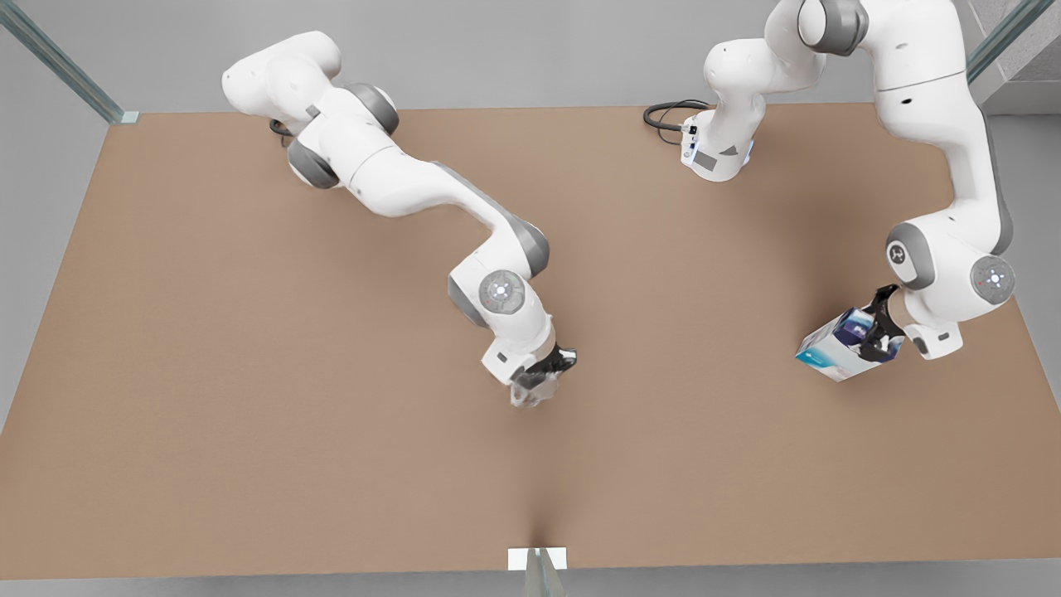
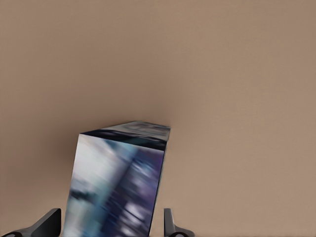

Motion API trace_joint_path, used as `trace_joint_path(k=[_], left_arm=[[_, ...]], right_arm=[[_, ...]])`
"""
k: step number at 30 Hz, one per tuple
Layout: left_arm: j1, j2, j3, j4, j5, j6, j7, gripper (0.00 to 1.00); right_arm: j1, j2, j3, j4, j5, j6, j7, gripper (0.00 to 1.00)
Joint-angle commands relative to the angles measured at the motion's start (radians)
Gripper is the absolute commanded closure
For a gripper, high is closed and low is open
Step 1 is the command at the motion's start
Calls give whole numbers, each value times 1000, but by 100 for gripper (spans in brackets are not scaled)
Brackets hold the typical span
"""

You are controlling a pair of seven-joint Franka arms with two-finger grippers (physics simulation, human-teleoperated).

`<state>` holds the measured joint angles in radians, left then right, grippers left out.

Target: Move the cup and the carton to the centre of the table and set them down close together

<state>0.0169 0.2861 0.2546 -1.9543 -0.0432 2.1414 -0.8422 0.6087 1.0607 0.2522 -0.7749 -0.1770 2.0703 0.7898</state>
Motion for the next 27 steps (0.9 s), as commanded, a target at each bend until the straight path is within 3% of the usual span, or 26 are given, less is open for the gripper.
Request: trace_joint_path(k=[1, 6, 7, 8, 15, 17, 27], left_arm=[[0, 2, 0, 0, -1, 11, 0, 0], [2, 21, 0, 0, -1, 37, 0, 0], [2, 21, 0, 0, -1, 35, 0, 25], [2, 19, 0, 0, 0, 35, 0, 43], [2, -22, 0, 20, 6, -6, 6, 37], [-11, -38, -12, 74, 8, -138, 6, 37], [-219, -61, -28, 137, -69, -250, 6, 37]], right_arm=[[6, 10, 1, 2, -24, 7, 12, 79], [22, 31, 41, -15, -98, 56, -3, 79], [22, 33, 45, -23, -111, 56, -35, 79], [22, 41, 58, -23, -111, 67, -41, 79], [22, 53, 102, -92, -174, 77, -69, 79], [22, 53, 102, -93, -191, 87, -72, 0], [6, 44, 114, -69, -176, 99, -54, 0]])
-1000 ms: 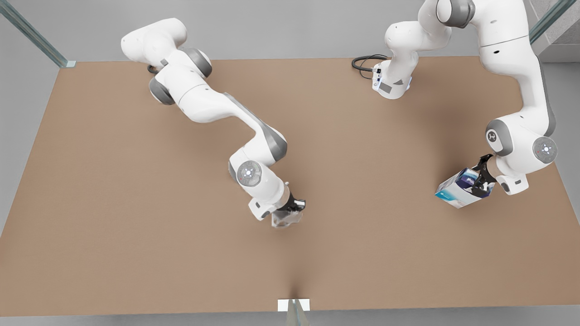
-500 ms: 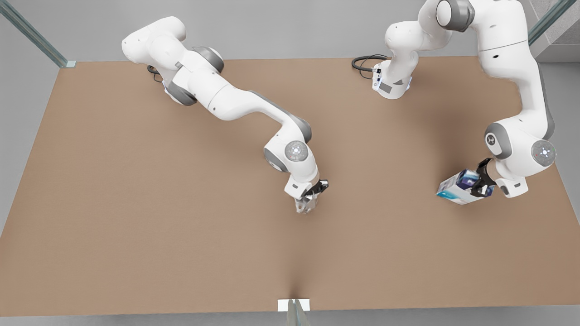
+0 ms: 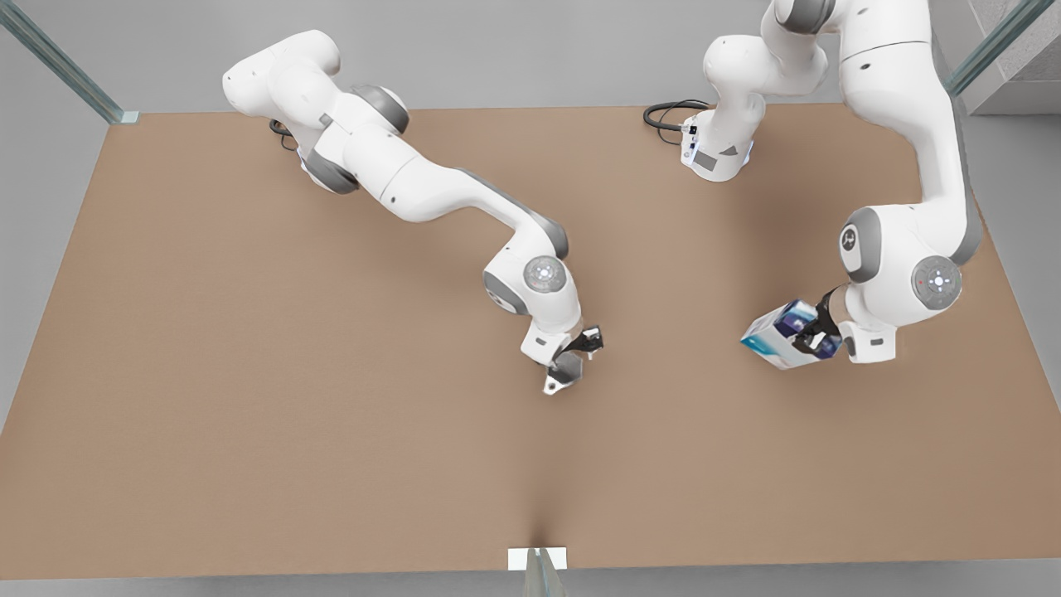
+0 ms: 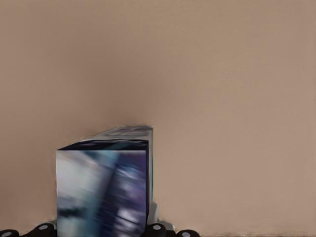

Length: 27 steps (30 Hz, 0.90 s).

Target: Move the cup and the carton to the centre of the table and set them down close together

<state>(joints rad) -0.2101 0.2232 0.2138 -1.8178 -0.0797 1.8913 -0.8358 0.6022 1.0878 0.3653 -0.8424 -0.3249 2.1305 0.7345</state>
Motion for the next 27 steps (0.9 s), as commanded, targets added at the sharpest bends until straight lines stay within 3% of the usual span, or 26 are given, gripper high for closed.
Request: trace_joint_path(k=[1, 5, 8, 11, 12, 15, 18, 23, 24, 25, 27], left_arm=[[-6, -2, -17, 0, -31, -1, 0, 37], [-58, -16, -91, -3, -35, -20, -12, 36], [-158, -25, -93, -6, -97, -38, -19, 35], [-311, -13, -91, -2, -156, -15, -209, 35], [-391, -2, -90, 2, -147, -15, -233, 35], [-491, 28, -91, 67, -153, -26, -348, 34], [-534, 82, -99, 69, -146, 35, -361, 34], [-537, 133, -99, 61, -155, 94, -356, 31], [-537, 139, -99, 60, -161, 103, -356, 30], [-537, 146, -99, 60, -164, 109, -355, 22], [-537, 148, -99, 60, -164, 109, -355, 9]], right_arm=[[-5, -16, 0, 6, 6, -38, 2, 0], [-136, -196, 38, -66, 69, -247, -18, 0], [-353, -440, 115, -397, 73, -244, -32, 0], [-539, -644, 113, -618, 150, -238, -133, 0], [-594, -724, 100, -698, 153, -245, -190, 0], [-604, -847, -161, -710, 291, -414, -460, 0], [-604, -925, -358, -685, 323, -564, -672, 0], [-619, -942, -384, -621, 323, -618, -707, 0], [-645, -944, -338, -621, 323, -618, -676, 0], [-696, -941, -293, -621, 323, -615, -687, 0], [-682, -942, -344, -659, 323, -572, -695, 0]])
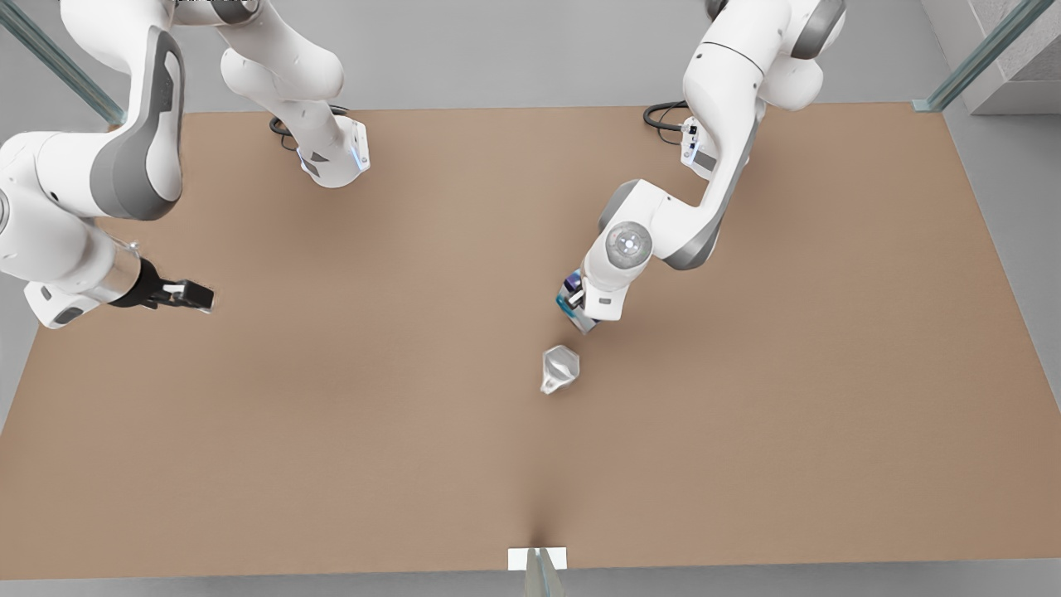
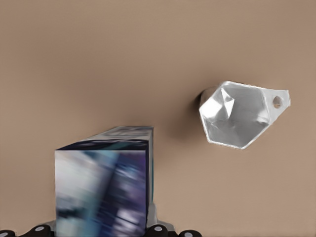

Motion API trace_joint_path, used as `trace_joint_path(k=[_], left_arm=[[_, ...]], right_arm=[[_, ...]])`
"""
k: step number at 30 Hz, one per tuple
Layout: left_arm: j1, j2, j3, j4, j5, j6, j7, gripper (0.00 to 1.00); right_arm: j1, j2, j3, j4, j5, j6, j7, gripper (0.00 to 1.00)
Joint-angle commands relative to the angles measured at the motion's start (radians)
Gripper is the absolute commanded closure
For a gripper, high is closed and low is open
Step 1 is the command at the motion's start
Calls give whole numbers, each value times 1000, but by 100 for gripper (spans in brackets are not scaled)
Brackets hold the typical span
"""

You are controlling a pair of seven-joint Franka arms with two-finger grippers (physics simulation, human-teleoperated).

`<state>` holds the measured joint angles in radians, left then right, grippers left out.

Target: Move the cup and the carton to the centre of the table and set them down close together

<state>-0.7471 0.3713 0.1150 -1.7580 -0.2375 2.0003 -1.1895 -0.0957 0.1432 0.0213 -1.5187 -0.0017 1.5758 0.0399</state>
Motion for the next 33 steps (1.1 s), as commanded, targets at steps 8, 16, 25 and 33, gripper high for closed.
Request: trace_joint_path(k=[8, 16, 25, 33], left_arm=[[3, 5, 0, 2, -8, 0, -1, 0], [6, -3, 0, 9, -9, 0, -1, 0], [282, -190, 164, 287, 147, -563, 978, 0], [390, -161, 156, 288, 233, -551, 1306, 0]], right_arm=[[10, -2, 0, 6, 3, -19, 18, 0], [10, -8, 0, 6, 3, -33, 18, 0], [8, -7, 0, 6, 3, -36, 18, 0], [8, -2, -1, 8, 3, -28, 18, 0]])
